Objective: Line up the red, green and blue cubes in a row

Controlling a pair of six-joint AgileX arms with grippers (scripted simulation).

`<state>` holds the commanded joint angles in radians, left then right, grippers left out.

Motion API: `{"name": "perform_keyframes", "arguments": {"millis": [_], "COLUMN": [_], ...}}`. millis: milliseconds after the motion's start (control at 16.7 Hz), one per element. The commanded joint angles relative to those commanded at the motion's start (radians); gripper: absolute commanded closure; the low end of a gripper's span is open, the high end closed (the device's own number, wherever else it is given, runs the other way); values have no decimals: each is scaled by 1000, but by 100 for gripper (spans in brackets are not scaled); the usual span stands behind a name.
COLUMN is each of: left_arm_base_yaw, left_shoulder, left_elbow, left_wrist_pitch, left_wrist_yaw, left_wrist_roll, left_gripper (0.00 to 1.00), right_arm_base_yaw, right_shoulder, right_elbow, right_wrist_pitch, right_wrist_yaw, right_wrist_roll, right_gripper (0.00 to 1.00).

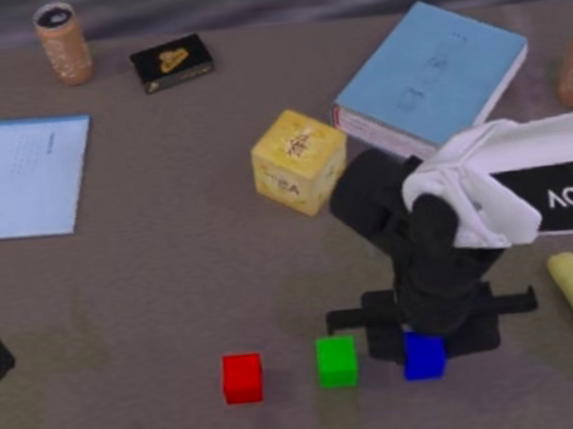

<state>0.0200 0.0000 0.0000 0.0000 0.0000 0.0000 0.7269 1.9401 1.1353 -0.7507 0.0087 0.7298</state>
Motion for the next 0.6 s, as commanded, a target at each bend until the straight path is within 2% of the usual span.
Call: {"name": "perform_keyframes", "arguments": {"millis": [360, 600], "left_arm_base_yaw": [0, 0], "left_shoulder": [0, 0], "left_elbow": [0, 0], "left_wrist_pitch": [0, 0], "left_wrist_yaw": [0, 0], "left_wrist_roll": [0, 0], "left_gripper": [0, 0], "right_arm_base_yaw": [0, 0], "right_shoulder": [0, 0], "right_elbow": [0, 0], "right_wrist_pitch": [0, 0], "right_wrist_yaw": [0, 0], "right_wrist_roll": [0, 0], "right_gripper": [2, 0]}}
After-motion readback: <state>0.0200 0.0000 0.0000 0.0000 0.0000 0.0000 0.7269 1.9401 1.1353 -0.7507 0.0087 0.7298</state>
